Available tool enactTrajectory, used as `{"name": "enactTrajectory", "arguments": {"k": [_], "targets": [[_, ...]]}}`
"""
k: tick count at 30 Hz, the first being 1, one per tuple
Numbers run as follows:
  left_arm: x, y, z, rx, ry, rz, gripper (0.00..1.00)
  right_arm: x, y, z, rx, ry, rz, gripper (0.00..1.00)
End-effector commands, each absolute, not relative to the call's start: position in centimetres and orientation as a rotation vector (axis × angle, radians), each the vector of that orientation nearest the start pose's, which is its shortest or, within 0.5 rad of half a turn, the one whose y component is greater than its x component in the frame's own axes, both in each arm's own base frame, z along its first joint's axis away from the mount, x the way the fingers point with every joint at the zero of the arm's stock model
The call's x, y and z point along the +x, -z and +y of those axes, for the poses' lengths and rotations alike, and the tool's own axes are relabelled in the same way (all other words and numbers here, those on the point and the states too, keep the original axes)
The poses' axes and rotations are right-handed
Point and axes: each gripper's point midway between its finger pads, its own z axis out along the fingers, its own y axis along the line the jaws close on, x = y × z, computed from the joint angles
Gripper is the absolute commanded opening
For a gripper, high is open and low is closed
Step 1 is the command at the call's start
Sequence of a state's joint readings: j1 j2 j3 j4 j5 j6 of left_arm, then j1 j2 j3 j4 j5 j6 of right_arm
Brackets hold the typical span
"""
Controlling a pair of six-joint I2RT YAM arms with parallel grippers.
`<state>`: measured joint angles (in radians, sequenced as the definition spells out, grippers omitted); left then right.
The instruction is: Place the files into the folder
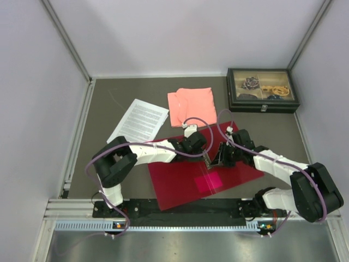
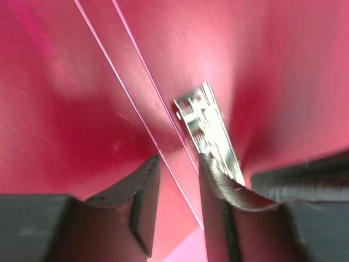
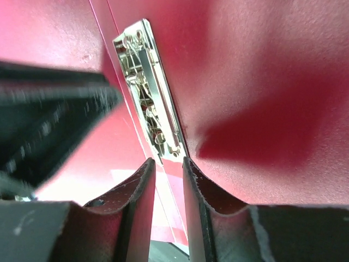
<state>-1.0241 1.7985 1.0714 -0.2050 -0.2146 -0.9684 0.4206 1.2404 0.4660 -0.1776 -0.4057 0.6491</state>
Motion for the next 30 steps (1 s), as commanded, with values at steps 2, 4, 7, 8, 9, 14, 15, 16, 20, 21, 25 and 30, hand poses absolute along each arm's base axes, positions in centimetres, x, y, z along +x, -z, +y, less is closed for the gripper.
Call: {"name": "enactTrajectory", "arguments": {"k": [2,4,7,8,9,14,15,16,20,21,25,30], "targets": [[24.5,-2.9,-36.5,-0.088,0.451,2.566,0.35,19.9,-3.5,19.7,0.095,-0.99,2.617,0.26],[24.8,-2.7,-36.8,-0.091,0.44,2.566,0.34,19.8,-3.3,19.8,0.087,-0.999,2.618,0.26],[25.2,-2.5,-37.1,-0.099,0.419,2.566,0.34,19.6,-3.2,20.0,0.078,-1.024,2.616,0.25],[25.4,-2.5,-37.1,-0.102,0.412,2.561,0.35,19.6,-3.2,20.0,0.075,-1.023,2.618,0.24],[25.4,-2.4,-37.1,-0.104,0.408,2.562,0.35,19.5,-3.1,19.9,0.073,-1.022,2.618,0.24],[25.5,-3.7,-37.1,-0.121,0.442,2.529,0.4,19.2,-2.8,19.8,0.074,-1.019,2.625,0.24],[25.5,-4.0,-37.1,-0.123,0.451,2.518,0.41,19.3,-2.8,19.7,0.078,-1.02,2.62,0.24],[25.7,-4.8,-37.2,-0.122,0.472,2.499,0.44,19.2,-2.8,19.8,0.078,-1.026,2.622,0.24],[26.2,-5.6,-37.5,-0.111,0.491,2.467,0.55,19.1,-2.5,19.8,0.091,-1.045,2.624,0.24],[26.4,-5.6,-37.6,-0.112,0.488,2.468,0.55,19.2,-2.4,19.7,0.095,-1.045,2.624,0.24],[26.7,-5.4,-38.3,-0.105,0.475,2.479,0.53,19.1,-2.4,19.7,0.092,-1.043,2.626,0.24],[27.1,-4.8,-39.0,-0.101,0.468,2.488,0.5,19.2,-2.5,19.6,0.09,-1.041,2.623,0.24]]}}
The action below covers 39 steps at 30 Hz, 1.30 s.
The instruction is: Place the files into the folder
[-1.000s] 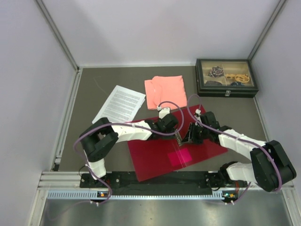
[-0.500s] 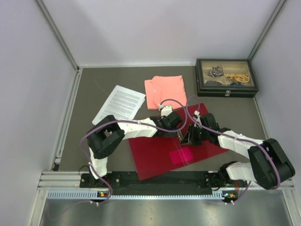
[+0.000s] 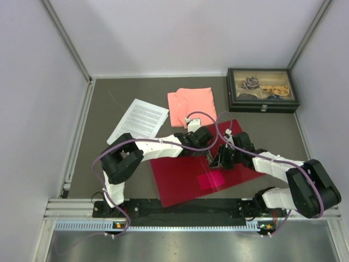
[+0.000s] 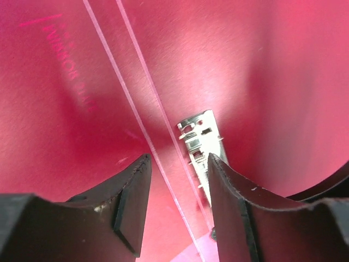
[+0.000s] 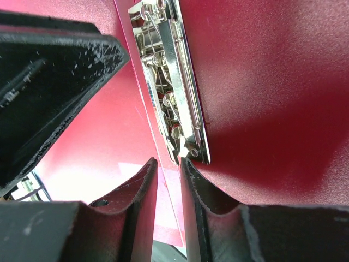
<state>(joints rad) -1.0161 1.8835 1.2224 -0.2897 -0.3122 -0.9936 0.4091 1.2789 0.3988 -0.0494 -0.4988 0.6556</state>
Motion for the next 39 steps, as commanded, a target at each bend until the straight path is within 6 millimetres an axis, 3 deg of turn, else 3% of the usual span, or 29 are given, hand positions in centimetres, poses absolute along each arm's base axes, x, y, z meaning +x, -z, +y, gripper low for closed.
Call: {"name": "enactTrajectory", "arguments": {"k": [1,9,17,27,32,39], "targets": [[27.4,-5.0,-39.4,-0.101,0.468,2.481,0.47,19.2,-2.5,19.6,0.094,-1.04,2.624,0.24],[27.4,-2.6,-38.9,-0.109,0.364,2.536,0.25,19.4,-2.7,19.5,0.091,-1.039,2.62,0.23],[27.6,-1.6,-38.4,-0.091,0.271,2.563,0.0,19.6,-3.0,19.6,0.082,-1.051,2.61,0.23],[26.2,-0.8,-37.3,-0.103,0.188,2.651,0.0,20.4,-4.9,20.5,0.035,-1.165,2.541,0.31],[25.3,-0.6,-37.3,-0.134,0.199,2.678,0.0,20.7,-5.3,21.2,0.006,-1.221,2.518,0.22],[24.9,-0.8,-37.6,-0.149,0.208,2.678,0.0,20.6,-4.4,21.3,0.006,-1.236,2.54,0.21]]}}
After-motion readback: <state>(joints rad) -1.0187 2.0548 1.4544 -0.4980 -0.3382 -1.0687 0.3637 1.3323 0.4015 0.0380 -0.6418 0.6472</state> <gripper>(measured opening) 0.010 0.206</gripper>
